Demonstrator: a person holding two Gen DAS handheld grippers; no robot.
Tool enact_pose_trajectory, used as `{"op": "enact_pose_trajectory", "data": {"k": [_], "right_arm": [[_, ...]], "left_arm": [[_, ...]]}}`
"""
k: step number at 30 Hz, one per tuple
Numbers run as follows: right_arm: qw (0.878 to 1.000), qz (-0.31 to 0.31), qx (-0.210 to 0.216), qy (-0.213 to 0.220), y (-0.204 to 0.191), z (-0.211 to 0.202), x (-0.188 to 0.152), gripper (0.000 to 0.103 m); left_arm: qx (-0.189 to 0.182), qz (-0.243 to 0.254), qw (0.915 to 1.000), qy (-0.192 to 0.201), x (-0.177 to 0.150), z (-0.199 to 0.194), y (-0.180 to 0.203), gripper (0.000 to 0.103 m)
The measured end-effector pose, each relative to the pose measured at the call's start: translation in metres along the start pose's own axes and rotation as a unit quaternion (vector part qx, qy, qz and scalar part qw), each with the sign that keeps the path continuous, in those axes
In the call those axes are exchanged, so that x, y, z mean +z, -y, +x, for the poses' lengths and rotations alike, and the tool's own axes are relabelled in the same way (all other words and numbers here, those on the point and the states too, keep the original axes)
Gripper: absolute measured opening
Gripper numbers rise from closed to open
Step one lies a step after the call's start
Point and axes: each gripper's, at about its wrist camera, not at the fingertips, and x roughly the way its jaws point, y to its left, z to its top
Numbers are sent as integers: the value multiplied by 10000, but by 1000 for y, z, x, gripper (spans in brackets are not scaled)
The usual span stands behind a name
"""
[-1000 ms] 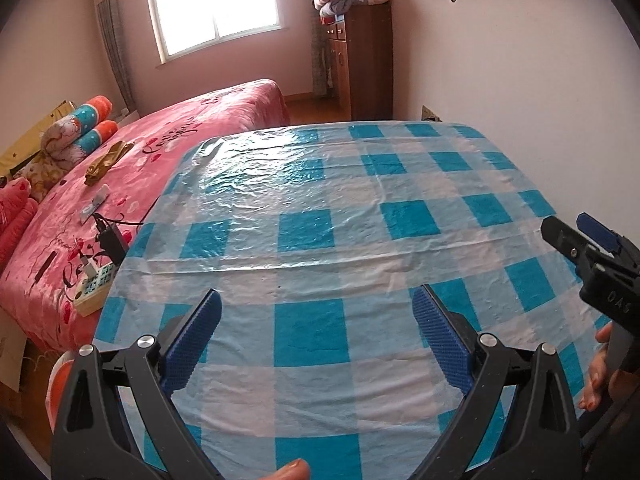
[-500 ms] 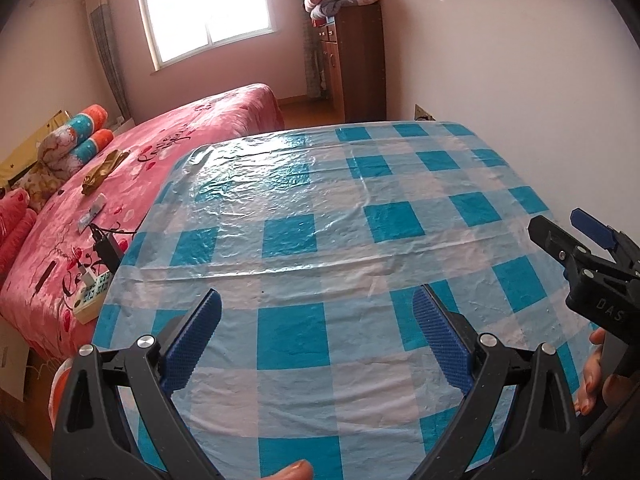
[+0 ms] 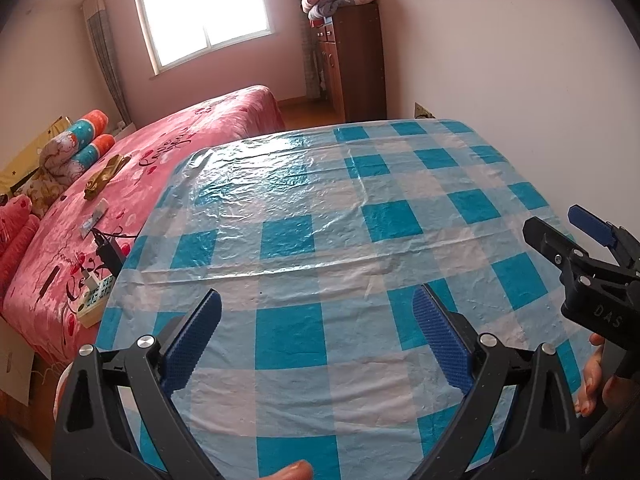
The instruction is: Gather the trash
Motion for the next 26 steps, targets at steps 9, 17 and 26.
{"op": "enact_pose_trajectory", "data": {"k": [9,17,26], "right_arm": [[9999,-98,-10,-28,-6,1,-3,95],[9993,-29,124,-342,-7,15,-6,95],[9935,1,11,-1138,-11,46,-13,95]], "left_arm": [[-56,-30,10000,17,-1,0,-1,97],[-227,-245,9992,-218,1,22,-13,97],[-160,-454,9943,-948,-5,79,-20,97]]}}
